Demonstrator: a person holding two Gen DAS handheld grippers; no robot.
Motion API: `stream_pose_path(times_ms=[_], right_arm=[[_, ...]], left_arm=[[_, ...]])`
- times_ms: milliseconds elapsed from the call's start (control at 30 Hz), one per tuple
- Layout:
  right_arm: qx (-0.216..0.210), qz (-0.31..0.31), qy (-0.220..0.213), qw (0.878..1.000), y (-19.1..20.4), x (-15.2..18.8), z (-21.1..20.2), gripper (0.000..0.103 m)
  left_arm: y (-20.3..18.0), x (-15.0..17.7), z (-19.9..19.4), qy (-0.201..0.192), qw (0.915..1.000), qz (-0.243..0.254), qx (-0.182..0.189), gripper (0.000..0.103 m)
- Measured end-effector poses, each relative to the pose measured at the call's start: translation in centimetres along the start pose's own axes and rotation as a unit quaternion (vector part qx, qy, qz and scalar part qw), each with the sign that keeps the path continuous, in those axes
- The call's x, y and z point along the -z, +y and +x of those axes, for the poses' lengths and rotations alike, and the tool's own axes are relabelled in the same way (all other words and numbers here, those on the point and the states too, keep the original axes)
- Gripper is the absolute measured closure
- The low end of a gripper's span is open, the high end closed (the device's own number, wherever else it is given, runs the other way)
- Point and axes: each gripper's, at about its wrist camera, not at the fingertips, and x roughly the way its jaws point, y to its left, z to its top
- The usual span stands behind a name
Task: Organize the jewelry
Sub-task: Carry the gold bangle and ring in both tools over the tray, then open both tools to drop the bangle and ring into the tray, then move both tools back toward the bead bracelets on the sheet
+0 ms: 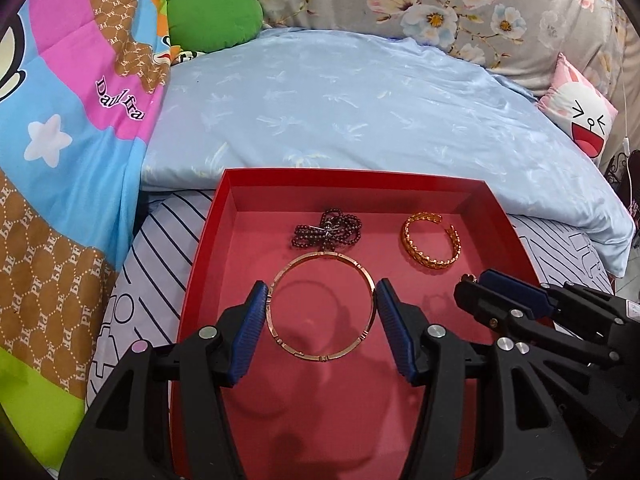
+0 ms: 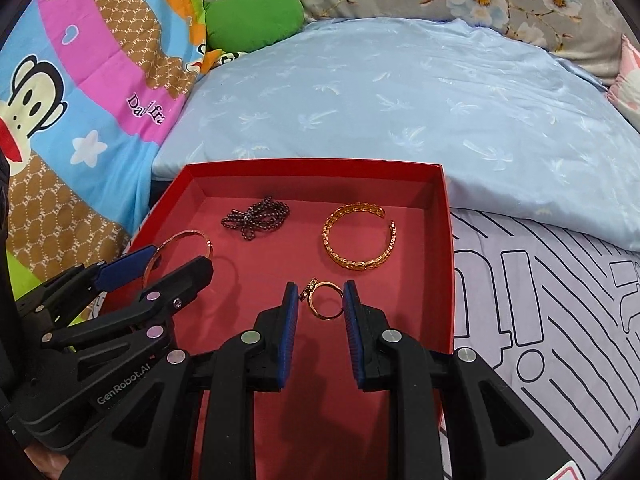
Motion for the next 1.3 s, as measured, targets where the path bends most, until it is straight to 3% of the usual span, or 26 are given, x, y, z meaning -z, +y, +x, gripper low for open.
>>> stream_pose_path(times_ms=[133,267,567,1067,1300], right_arm=[[0.012,-0.001,-0.013,1.0,-0.1,0.1,-0.6,0.07],[0.003,0.009,-0.018,1.0,-0.5,0.4,-1.6,0.068],[-0.005,-0.005,-0.051,0.999,0.3,3.2,-7.2,0.063],[-0.007,-0.008,-0.062,0.998,2.2,12.0,-15.3,0.063],[-0.003,-0.001,-0.05,0.999,2.1,16.3,-17.2,0.063]], left_arm=[[0.0,0.0,-0.2,-0.006,0.9999,0.001,-0.009,0.046],[0.3,0.1,-0.8,-0.015,0.9998,-0.006,-0.013,0.04],[0.9,1.8,-5.7,-0.039,0.999,-0.021,-0.005,0.04],[0.3,9.4,-15.5,-0.062,0.998,-0.006,-0.013,0.04],[2.3,15.0,-17.8,-0.035,0.9988,-0.017,-0.028,0.039]])
